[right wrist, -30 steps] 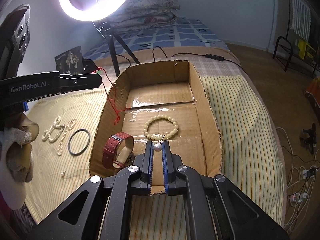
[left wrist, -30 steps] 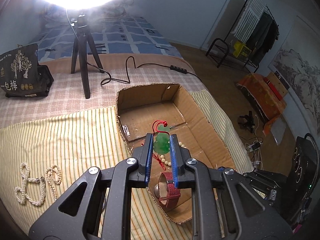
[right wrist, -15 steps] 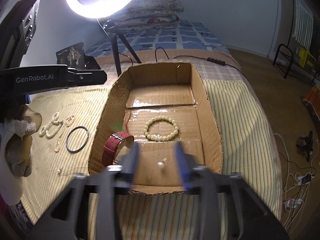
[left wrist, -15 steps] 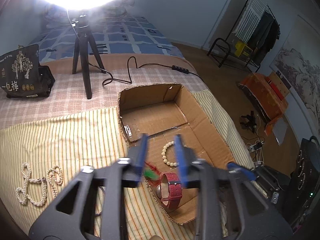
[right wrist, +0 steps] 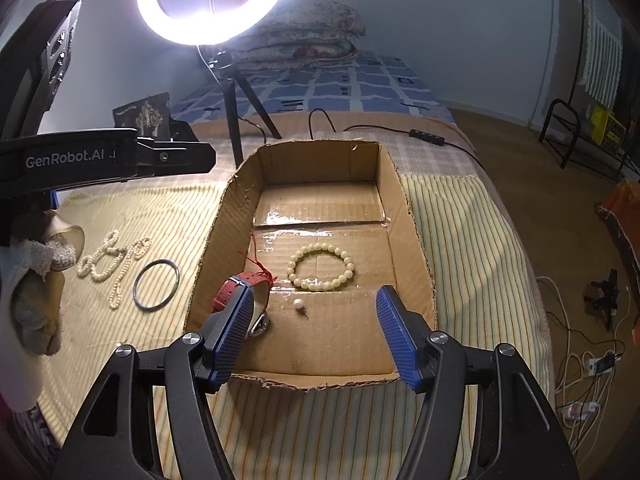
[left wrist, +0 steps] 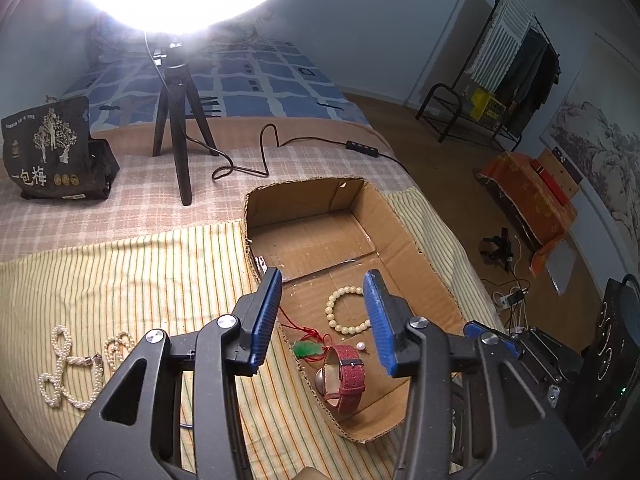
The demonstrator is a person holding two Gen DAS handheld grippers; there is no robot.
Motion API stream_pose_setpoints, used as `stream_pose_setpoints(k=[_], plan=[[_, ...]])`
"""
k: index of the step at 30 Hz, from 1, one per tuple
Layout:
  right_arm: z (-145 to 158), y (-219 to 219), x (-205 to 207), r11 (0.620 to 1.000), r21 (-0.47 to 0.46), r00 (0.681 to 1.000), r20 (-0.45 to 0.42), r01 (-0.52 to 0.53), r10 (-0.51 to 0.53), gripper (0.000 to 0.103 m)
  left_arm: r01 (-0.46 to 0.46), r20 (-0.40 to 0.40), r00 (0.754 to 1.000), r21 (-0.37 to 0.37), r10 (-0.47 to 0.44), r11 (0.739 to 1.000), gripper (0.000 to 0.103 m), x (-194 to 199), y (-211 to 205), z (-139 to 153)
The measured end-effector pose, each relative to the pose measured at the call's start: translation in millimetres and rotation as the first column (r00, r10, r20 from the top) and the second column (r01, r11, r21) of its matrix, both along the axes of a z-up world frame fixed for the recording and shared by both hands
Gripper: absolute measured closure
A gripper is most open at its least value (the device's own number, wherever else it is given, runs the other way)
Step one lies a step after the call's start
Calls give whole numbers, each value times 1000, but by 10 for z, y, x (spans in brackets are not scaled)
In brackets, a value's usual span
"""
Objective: Organize jewelry
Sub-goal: 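Open both tools to drop the pendant and earring into the box, then move the left tool to the twisted pearl necklace while the right tool approaches the blue bangle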
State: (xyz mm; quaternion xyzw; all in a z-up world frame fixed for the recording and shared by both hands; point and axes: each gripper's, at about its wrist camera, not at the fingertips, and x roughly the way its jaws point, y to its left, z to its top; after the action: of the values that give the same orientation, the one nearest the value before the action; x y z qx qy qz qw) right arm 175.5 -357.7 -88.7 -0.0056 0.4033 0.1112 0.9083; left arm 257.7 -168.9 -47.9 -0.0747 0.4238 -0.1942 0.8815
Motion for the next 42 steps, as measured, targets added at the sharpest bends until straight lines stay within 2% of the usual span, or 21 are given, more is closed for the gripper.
stream_pose_setpoints(k=[8, 12, 21, 24, 28, 34, 42], plan=[[85, 64, -46, 1000, -18, 1000, 14, 4, -4, 40, -10, 16, 1000, 9, 10, 1000, 60, -85, 152, 96], [136, 112, -77, 999, -31, 999, 34, 20, -19, 29, -25, 25, 999, 15, 24, 1000, 60, -127, 290, 145], [203, 274, -97, 999, -35, 999, 42, 26, -24, 28, -62, 52, 997, 32, 61, 998, 60, -230, 661, 250], [223, 353, -104, 998, -46, 998, 47, 33, -30, 23, -76, 54, 996, 40, 73, 996, 60, -263, 810, 263], [262, 474, -110, 996, -75, 998, 50, 42, -39, 22, -107, 53, 993, 48, 105, 993, 60, -288, 1049, 265], [298, 724, -139, 996, -87, 998, 58, -3, 8, 22, -154, 51, 987, 50, 151, 987, 60, -331, 1404, 278], [297, 1136, -174, 990, -70, 990, 67, -120, 124, 22, -210, 37, 977, 54, 208, 976, 60, -353, 1780, 235]])
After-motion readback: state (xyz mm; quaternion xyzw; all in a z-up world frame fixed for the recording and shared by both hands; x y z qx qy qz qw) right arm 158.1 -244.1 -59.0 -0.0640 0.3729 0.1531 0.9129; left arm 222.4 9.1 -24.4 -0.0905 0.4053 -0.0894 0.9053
